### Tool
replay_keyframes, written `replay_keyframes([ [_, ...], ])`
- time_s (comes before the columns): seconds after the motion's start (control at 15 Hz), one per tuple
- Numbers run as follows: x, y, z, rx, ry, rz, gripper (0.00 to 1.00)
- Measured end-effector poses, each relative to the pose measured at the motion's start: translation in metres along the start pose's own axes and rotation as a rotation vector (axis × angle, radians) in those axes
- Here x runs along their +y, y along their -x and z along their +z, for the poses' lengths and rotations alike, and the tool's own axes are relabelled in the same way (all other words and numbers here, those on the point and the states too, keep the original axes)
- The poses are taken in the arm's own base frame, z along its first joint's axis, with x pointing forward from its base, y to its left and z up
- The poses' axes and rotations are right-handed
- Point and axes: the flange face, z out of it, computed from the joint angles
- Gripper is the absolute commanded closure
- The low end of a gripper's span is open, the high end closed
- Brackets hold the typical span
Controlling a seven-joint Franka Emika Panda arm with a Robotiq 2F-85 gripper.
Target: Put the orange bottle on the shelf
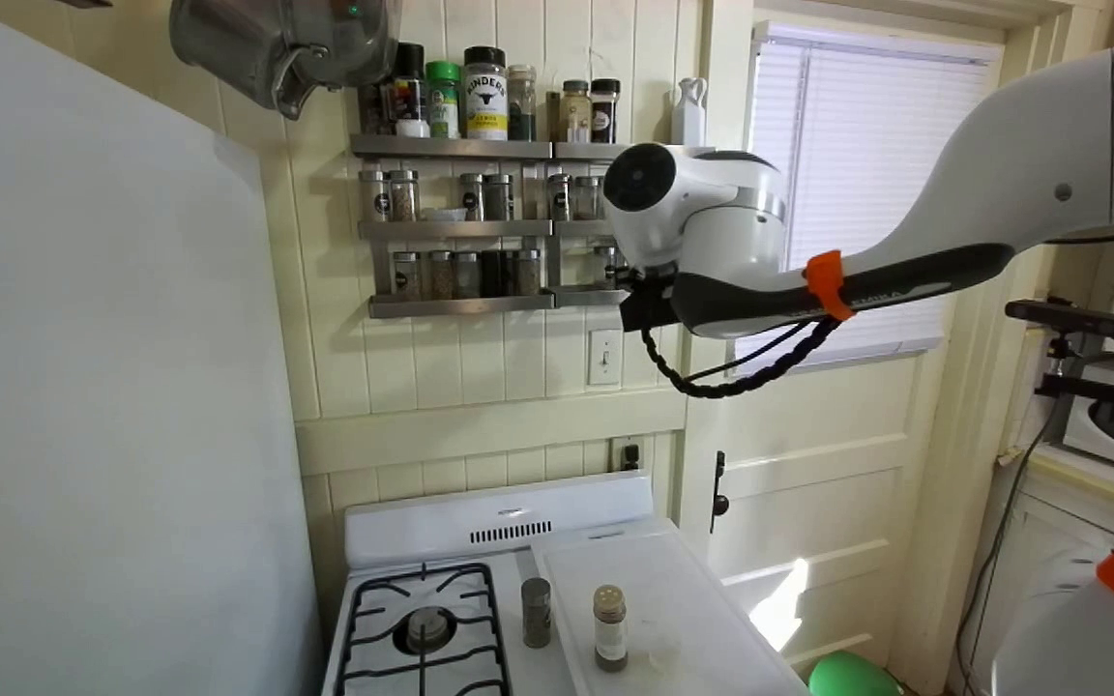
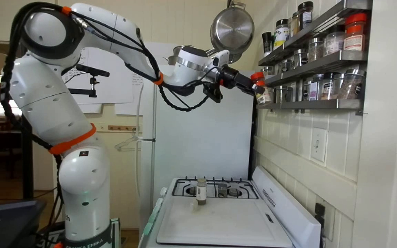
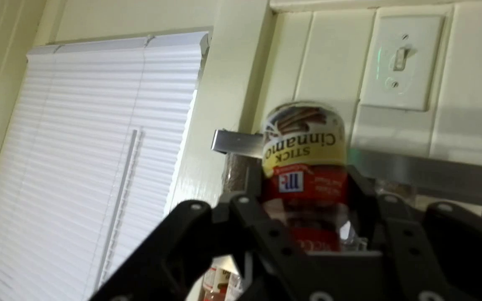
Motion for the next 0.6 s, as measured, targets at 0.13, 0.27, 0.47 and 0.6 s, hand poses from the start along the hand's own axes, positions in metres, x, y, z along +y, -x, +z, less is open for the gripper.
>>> replay_keyframes([
  [0.13, 0.014, -0.018, -0.006, 0.027, 0.016, 0.02, 0.76],
  [0.27, 0.025, -0.035, -0.009, 0.049, 0.03, 0.04, 0.76],
  [0.47, 0.039, -0.059, -0.012, 0.072, 0.058, 0.069, 0.51],
  [0.6, 0.043, -0.067, -0.013, 0.078, 0.064, 0.078, 0.51],
])
